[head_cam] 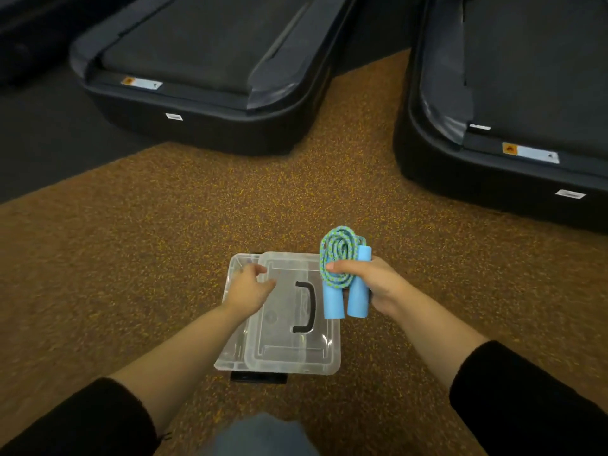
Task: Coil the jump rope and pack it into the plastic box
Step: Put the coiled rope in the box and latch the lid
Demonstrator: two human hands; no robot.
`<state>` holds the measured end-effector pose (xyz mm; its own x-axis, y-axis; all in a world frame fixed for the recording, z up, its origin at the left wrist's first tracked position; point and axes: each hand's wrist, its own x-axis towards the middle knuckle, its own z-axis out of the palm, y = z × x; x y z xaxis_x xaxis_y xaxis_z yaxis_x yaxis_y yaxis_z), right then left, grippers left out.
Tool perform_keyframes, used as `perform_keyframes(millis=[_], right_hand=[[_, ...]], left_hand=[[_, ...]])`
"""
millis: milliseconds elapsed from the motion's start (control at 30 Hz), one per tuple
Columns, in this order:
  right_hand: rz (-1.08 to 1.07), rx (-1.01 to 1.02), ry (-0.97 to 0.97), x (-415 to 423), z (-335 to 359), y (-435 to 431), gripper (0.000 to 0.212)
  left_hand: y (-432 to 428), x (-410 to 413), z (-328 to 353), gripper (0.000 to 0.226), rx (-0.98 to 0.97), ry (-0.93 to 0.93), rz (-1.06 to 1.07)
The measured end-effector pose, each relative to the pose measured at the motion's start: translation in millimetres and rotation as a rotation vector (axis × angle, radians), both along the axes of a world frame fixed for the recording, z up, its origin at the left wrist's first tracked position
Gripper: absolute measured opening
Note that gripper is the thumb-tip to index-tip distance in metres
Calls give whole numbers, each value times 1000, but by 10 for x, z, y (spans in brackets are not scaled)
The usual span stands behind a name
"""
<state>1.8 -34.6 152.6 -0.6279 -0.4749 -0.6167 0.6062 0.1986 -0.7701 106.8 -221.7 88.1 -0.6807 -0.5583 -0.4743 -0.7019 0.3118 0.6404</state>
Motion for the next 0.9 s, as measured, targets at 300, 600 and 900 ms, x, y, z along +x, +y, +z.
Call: perform_keyframes(millis=[300, 600, 900], right_hand=[[-12, 17, -55, -61, -413, -126, 20], [-34, -57, -75, -38, -600, -355, 13], [-27, -96, -94, 31, -745, -604, 11]], left_hand=[[-96, 123, -380, 65, 116, -138, 86], [-267, 300, -545, 32, 591, 10, 161], [-701, 792, -332, 28, 565, 75, 231]])
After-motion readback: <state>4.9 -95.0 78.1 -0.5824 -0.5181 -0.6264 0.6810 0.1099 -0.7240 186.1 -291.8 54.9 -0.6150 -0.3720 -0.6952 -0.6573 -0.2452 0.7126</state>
